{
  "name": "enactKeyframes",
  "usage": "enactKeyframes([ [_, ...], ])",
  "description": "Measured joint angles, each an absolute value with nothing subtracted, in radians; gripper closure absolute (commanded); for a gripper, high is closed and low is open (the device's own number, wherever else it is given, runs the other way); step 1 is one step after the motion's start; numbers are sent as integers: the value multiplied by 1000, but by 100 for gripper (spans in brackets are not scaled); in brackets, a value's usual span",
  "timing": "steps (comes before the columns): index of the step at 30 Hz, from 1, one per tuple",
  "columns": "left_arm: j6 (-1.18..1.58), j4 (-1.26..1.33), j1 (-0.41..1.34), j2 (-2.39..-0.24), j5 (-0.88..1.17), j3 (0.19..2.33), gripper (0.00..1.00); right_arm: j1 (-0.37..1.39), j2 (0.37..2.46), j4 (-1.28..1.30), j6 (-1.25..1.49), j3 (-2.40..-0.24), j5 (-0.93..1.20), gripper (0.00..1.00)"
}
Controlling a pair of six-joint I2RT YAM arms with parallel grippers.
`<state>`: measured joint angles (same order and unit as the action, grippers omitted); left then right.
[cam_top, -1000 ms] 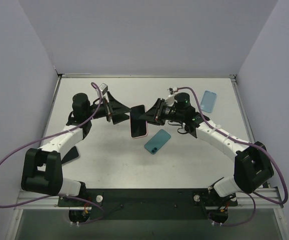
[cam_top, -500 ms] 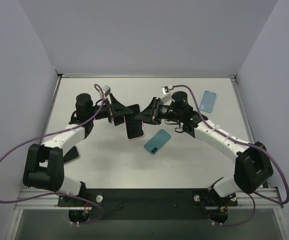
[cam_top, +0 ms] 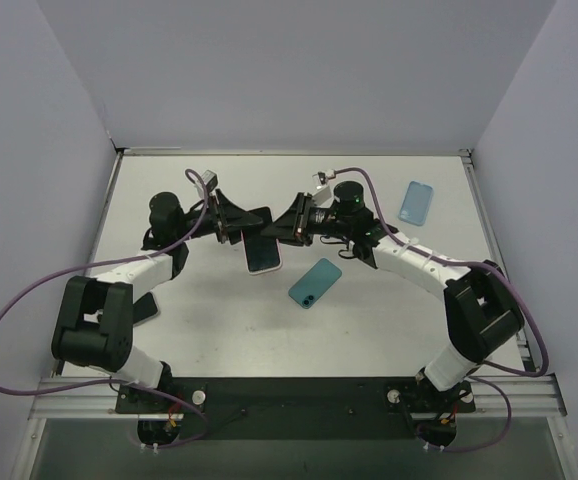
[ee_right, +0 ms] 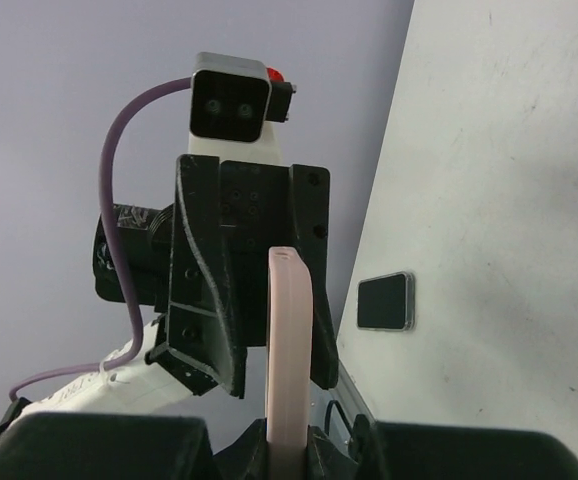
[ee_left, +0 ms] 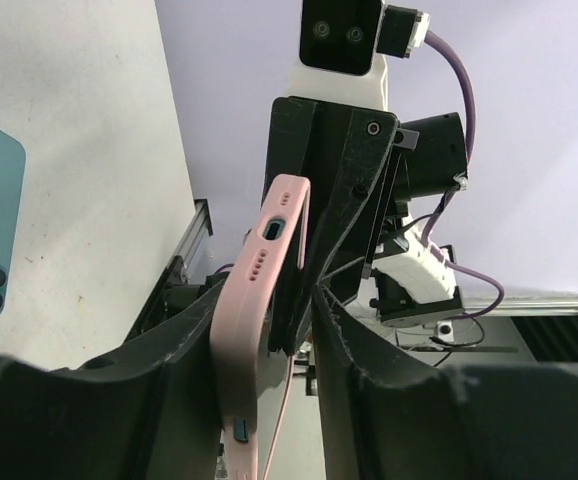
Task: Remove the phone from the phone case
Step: Pick up the phone at the center of the board, then remove the phone case from the phone.
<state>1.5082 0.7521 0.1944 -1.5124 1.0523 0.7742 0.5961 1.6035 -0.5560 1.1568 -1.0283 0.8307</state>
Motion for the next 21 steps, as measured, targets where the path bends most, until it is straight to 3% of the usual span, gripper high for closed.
enactKeyframes([
  [4, 1534, 771, 192, -1521, 1053, 769, 100, 594, 1614, -588, 1176, -1035, 845, 100],
  [5, 1536, 789, 192, -1521, 1053, 769, 100, 591, 1614, -589, 1188, -1036, 848, 77],
  [8, 1551, 820, 193, -1521, 1052, 769, 100, 581, 1614, -593, 1198, -1037, 857, 48],
  [9, 1563, 828, 194, -1521, 1052, 769, 100, 577, 1614, -590, 1198, -1037, 854, 43],
  [11, 1581, 855, 194, -1521, 1052, 768, 100, 567, 1609, -579, 1195, -1018, 844, 38],
  [21, 1642, 920, 183, -1521, 983, 738, 100, 510, 1395, -495, 1173, -863, 785, 41],
])
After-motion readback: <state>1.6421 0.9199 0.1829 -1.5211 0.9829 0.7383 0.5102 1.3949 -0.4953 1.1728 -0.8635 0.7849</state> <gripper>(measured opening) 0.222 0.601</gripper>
